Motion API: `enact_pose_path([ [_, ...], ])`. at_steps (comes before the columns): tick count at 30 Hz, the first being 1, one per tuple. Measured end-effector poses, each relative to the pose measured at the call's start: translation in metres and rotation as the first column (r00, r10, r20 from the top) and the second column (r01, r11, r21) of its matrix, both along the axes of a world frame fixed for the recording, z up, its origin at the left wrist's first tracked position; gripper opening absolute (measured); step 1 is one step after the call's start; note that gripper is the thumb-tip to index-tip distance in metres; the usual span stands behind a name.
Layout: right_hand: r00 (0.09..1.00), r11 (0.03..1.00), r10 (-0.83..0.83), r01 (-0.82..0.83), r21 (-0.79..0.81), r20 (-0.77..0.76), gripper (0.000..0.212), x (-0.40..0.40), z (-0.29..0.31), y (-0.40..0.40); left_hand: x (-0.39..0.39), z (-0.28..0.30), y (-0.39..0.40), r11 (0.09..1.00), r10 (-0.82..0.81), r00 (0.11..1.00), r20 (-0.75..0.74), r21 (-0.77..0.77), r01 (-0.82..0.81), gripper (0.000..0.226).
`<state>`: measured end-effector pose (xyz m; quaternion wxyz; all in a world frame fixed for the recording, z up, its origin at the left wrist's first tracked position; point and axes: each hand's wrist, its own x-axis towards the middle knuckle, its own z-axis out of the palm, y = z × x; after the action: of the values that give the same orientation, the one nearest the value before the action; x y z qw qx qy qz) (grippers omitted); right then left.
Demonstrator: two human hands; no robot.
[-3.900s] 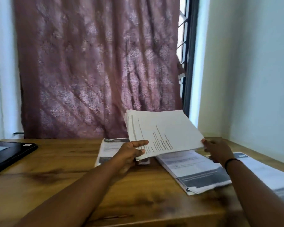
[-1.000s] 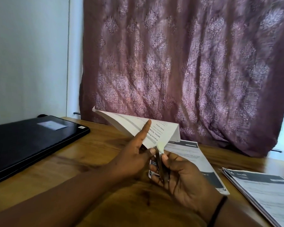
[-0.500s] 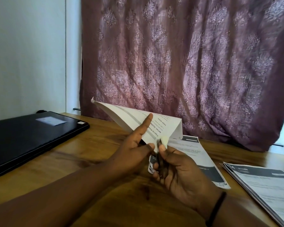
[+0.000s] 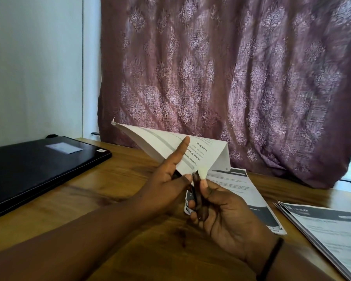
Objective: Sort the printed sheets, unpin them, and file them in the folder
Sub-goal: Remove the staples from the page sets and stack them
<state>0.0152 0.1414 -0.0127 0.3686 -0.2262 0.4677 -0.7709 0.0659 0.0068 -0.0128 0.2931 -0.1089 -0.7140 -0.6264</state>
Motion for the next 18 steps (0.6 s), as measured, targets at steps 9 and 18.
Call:
enact_pose_path([
  [9,0.998,0.995,-0.064,0.065,0.076,-0.010,0.028,0.0019,0.0024,0.0008,0.0009,0.0002,0.0024,0.999,-0.040,0.999,-0.006,-0.020,0.040,0.074],
  [18,0.995,0.991,-0.096,0.098,0.094,-0.018,0.024,0.0033,0.0058,-0.0009,0.0079,0.0067,0.0057,0.998,-0.063,0.995,-0.072,-0.009,0.062,0.072],
])
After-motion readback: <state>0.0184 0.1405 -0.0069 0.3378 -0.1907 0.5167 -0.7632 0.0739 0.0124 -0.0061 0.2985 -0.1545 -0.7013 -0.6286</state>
